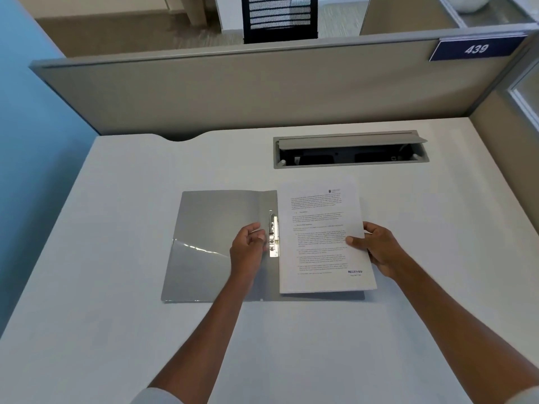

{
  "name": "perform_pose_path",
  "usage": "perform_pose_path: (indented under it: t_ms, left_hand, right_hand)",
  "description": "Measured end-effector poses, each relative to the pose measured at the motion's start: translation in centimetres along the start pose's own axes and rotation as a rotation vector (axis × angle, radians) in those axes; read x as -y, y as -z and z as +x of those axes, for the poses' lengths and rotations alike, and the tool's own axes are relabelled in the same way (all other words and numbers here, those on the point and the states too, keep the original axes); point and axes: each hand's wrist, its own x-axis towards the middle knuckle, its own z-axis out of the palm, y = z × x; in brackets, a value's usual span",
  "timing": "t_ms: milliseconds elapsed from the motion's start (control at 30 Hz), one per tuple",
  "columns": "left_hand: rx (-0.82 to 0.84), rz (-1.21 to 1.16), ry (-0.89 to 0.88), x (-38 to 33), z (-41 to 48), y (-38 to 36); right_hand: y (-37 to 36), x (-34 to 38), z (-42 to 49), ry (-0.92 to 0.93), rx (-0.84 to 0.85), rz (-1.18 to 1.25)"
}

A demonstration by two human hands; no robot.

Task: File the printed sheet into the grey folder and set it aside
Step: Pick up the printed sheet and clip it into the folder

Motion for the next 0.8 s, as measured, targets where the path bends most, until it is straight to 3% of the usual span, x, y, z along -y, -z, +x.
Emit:
perform_pose_path:
  t_ms: [433, 800]
  left_hand:
    - [0.074, 0.03, 0.046, 0.7, 1.0, 0.8]
    - [0.033, 0.007, 0.046, -0.3, 2.4, 1.1]
  right_hand:
    - [-1.7, -0.3, 0.7, -0.006, -0.03, -0.104]
    - [-2.5, 0.0, -1.7, -0.025, -0.144, -0.361]
